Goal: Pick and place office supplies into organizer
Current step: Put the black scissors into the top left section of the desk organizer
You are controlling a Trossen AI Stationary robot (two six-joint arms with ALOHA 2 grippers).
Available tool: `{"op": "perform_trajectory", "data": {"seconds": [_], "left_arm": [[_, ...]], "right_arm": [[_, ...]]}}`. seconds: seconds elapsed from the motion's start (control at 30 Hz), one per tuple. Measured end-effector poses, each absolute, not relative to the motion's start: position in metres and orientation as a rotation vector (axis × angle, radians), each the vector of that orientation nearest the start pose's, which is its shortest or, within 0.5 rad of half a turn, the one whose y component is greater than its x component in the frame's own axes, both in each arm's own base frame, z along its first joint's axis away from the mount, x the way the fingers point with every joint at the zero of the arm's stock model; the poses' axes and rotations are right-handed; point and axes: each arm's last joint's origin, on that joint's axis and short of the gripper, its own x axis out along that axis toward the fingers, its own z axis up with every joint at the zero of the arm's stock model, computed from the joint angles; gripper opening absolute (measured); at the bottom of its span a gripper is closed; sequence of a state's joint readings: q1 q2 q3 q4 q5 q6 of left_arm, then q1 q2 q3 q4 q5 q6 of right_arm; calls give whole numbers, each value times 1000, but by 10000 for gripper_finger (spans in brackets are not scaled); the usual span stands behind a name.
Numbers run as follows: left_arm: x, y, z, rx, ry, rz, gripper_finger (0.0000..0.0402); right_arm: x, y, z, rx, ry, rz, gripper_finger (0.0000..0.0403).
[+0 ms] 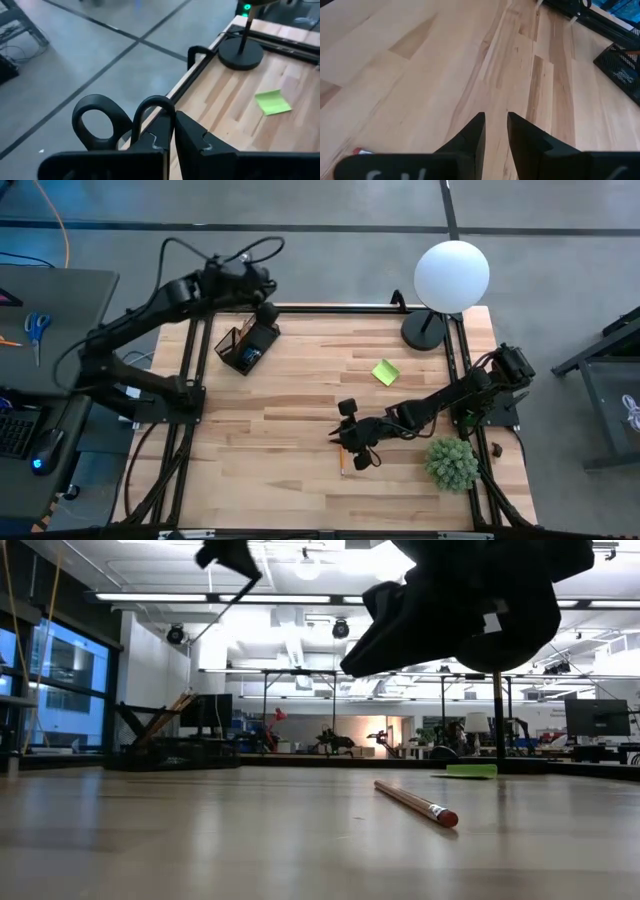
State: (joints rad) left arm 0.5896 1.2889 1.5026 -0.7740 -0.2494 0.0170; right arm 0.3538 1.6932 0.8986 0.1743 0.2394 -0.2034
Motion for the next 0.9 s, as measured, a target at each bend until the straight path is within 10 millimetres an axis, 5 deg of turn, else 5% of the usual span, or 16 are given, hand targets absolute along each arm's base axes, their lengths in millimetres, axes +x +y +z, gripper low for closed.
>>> {"op": "perform_trajectory", "data": {"seconds": [0.5, 0.9], "left_arm": [[126, 113, 332, -169, 354, 1037, 0], [111, 103, 316, -257, 240, 1038, 0]], "right_arm": [[327, 113, 179, -368, 557, 172, 73], [327, 113, 179, -368, 556, 171, 73]]}}
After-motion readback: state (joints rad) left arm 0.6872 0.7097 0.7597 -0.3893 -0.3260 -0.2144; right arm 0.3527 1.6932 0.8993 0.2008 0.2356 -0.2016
